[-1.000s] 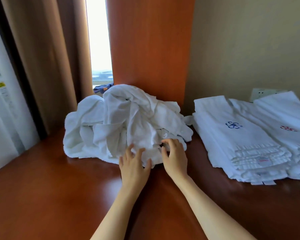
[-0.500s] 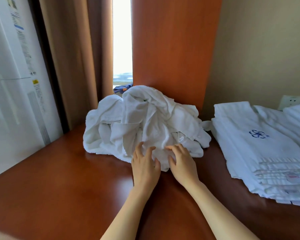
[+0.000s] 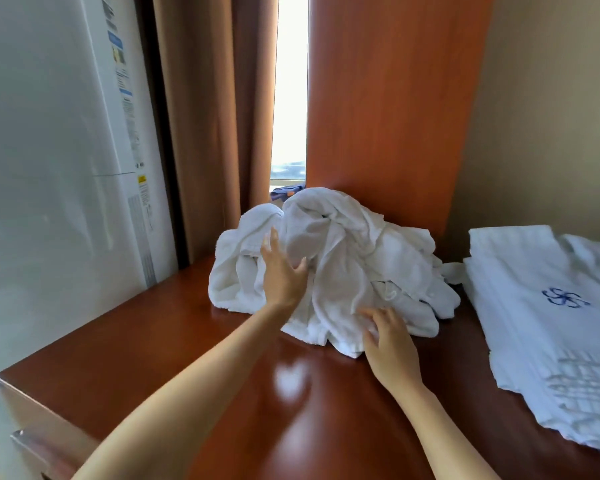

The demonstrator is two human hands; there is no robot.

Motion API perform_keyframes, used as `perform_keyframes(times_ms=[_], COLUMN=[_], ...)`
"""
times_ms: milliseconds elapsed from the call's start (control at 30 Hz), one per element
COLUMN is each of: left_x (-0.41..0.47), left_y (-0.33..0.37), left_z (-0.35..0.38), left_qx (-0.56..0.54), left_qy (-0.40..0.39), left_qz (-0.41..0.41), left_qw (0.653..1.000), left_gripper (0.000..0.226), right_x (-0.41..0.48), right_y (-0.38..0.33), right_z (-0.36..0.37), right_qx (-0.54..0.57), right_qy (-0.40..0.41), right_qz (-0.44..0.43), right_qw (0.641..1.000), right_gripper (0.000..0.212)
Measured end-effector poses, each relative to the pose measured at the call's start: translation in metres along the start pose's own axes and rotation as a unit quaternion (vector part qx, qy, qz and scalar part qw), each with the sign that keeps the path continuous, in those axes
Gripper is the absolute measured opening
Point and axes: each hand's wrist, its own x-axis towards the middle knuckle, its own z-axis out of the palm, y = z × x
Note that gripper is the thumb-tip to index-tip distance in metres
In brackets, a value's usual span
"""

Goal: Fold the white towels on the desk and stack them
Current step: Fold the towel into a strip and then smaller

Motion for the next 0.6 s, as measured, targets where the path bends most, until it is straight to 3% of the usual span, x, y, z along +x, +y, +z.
perform_keyframes(times_ms=[100, 200, 367, 600], left_x=[0.015, 0.010, -0.012, -0.074], left_y=[-0.003, -0.013, -0.009, -0.005], left_z=[-0.005, -0.012, -0.027, -0.056], left_qx=[0.106, 0.184, 0.180, 0.174], left_qy=[-0.040, -0.057, -0.040, -0.086], left_qz=[-0.013, 0.037, 0.162, 0.291], left_qw=[0.993, 0.981, 0.969, 0.937], left_gripper=[0.082, 0.058, 0.014, 0.010], right_x=[-0.001, -0.001, -0.003, -0.003], right_y=[0.000, 0.001, 0.003, 0.006], right_z=[-0.001, -0.002, 0.000, 0.000], right_qx=[0.013, 0.024, 0.029, 0.016], right_qy=[-0.005, -0.006, -0.007, -0.007], right_qz=[0.004, 0.001, 0.000, -0.004], right_qw=[1.000, 1.000, 1.000, 1.000], right_gripper=[0.037, 0.035, 0.035, 0.032])
